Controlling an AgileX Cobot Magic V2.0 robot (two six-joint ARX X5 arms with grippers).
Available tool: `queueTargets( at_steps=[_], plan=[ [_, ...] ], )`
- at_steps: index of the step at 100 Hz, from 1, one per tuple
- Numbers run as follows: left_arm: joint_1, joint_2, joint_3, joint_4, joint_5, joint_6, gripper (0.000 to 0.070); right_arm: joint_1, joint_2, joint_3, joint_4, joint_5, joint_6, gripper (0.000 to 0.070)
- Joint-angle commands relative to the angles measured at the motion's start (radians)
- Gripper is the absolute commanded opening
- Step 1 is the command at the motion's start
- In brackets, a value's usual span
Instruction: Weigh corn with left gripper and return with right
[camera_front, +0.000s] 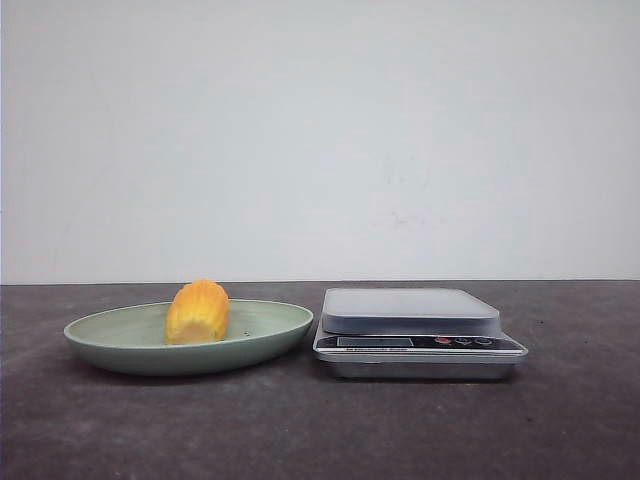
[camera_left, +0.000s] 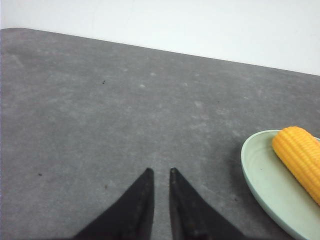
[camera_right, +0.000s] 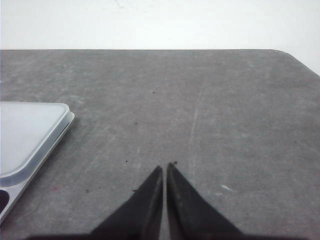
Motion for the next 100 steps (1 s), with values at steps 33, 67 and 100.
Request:
queueTargets(
  at_steps=[33,67,100],
  plan=[
    [0.001,0.000,-0.018,0.011,0.001,-0.058,0.0014,0.000,-0.002,-0.002,-0.002,-0.001,0.052,0.0007],
    [0.001,0.017,-0.008,-0.013,-0.035,-0.109,0.0011,0.000,-0.002,0.025,-0.006,0.000,0.148,0.0005],
    [0.000,0.208,0.444,-0.049,-0.002,-0.172,0.0014,0.000,0.210,0.434,-0.178,0.014,0.229,0.0004]
  ],
)
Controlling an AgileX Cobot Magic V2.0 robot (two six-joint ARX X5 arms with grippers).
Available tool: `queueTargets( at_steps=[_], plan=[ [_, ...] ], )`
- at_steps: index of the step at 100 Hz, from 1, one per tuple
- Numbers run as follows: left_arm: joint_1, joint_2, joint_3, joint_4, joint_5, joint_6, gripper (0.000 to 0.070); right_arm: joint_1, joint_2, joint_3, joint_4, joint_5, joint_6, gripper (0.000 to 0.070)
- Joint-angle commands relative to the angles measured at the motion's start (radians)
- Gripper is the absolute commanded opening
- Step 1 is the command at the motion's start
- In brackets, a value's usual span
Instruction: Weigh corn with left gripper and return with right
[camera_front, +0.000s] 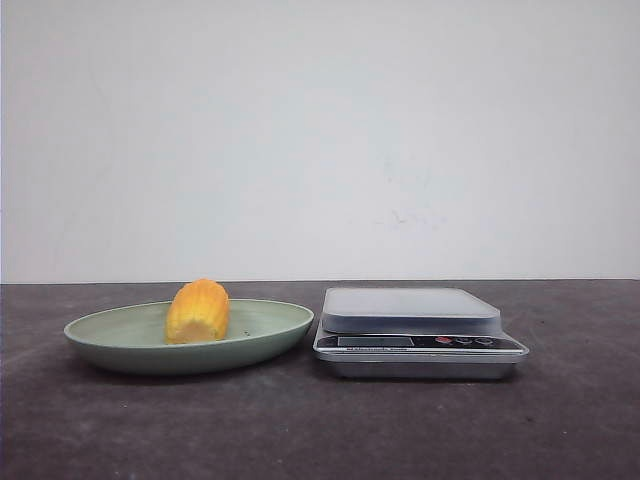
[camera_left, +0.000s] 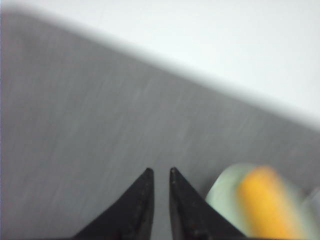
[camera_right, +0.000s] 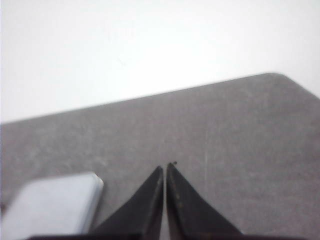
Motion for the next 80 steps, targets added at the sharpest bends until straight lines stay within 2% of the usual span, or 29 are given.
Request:
queueTargets(
  at_steps=[1,13,17,21,24,25,26,28,31,44,66,74,80],
  plan=[
    [0.000,0.089,0.160,-0.009,-0.001,0.040,0.0014,0.000,0.076,0.100,-0.046,0.000,0.013,0.0003],
    [0.000,0.278,0.385,-0.137,0.003,0.103,0.0015,0.000,0.199,0.277,-0.100,-0.026,0.005,0.0007],
    [0.000,0.327,0.443,-0.168,0.012,0.107,0.0050,0.000,0.229,0.334,-0.117,-0.035,0.004,0.0035],
    [0.000,0.365,0.492,-0.192,0.035,0.107,0.0172,0.000,0.255,0.386,-0.134,-0.050,-0.007,0.0141],
    [0.000,0.390,0.525,-0.206,0.054,0.105,0.0292,0.000,0.274,0.422,-0.146,-0.058,-0.017,0.0260],
    [0.000,0.398,0.534,-0.210,0.060,0.104,0.0330,0.000,0.284,0.438,-0.151,-0.062,-0.021,0.0322],
    [-0.001,0.405,0.543,-0.214,0.067,0.103,0.0368,0.000,0.287,0.444,-0.154,-0.063,-0.023,0.0344],
    [-0.001,0.418,0.560,-0.221,0.078,0.103,0.0429,0.000,0.301,0.468,-0.163,-0.066,-0.029,0.0431],
    [-0.002,0.436,0.581,-0.229,0.095,0.103,0.0483,0.000,0.312,0.489,-0.172,-0.068,-0.034,0.0481],
    [-0.014,0.483,0.644,-0.261,0.154,0.088,0.0470,0.019,0.348,0.554,-0.201,-0.072,-0.055,0.0493],
    [-0.083,0.582,0.723,-0.282,0.155,0.099,0.0466,0.042,0.369,0.580,-0.245,-0.113,-0.055,0.0492],
    [-0.134,0.652,0.737,-0.277,0.155,0.095,0.0426,0.043,0.385,0.592,-0.266,-0.139,-0.055,0.0492],
    [-0.180,0.712,0.737,-0.267,0.145,0.091,0.0425,0.045,0.400,0.602,-0.271,-0.153,-0.055,0.0493]
  ],
)
